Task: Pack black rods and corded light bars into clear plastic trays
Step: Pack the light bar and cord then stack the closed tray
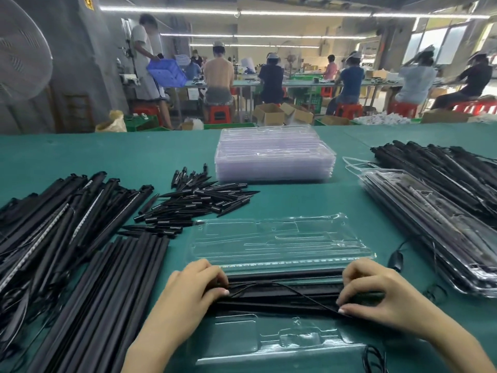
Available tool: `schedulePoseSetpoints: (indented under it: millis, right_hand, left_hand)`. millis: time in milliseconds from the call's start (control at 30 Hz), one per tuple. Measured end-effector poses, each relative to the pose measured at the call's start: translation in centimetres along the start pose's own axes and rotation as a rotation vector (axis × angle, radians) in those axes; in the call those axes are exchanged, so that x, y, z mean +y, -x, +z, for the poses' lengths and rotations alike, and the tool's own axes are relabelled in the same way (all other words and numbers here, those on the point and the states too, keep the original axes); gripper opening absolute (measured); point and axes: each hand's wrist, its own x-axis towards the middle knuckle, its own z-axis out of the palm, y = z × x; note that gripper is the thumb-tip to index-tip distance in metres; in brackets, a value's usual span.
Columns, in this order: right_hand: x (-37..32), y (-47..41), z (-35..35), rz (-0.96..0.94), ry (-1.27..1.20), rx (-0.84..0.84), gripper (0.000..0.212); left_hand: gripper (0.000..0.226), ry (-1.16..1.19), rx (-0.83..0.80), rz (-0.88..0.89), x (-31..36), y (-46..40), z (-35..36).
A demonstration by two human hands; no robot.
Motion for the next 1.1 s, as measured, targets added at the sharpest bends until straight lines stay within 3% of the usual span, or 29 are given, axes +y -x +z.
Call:
schedulePoseSetpoints:
  millis: [267, 467, 533, 700, 900, 1100]
  right_hand:
    - [-0.3, -0.5, 0.7, -0.032, -0.031, -0.027, 0.011]
    - [-0.8, -0.3, 0.7, -0.052, 0.021, -0.010, 0.020]
    - [-0.8, -0.3, 0.9, -0.085, 0.074, 0.015, 0.019]
    - [-0.2, -0.2, 1.3, -0.099, 0.127, 0.072, 0.015]
    - [0.0, -0.3, 1.5, -0.111, 0.114, 0.067, 0.015]
    - [-0.4, -0.4, 1.7, -0.114, 0.132, 0.045, 0.013]
  left_hand:
    - [0.011, -0.033, 0.024, -0.039, 0.3, 0.1, 0.0]
    - [0.016, -0.002, 0.013, 0.007, 0.3, 0.2, 0.2]
    - [0.015, 0.082, 0.034, -0.056, -0.3, 0.2, -0.2]
    - [0.049, 0.261, 0.167, -0.275, -2.5, 0.8, -1.7]
    - [0.029, 0.301, 0.096, -0.276, -2.2, 1.1, -2.5]
    - [0.033, 0.225, 0.040, -0.225, -2.5, 0.9, -2.5]
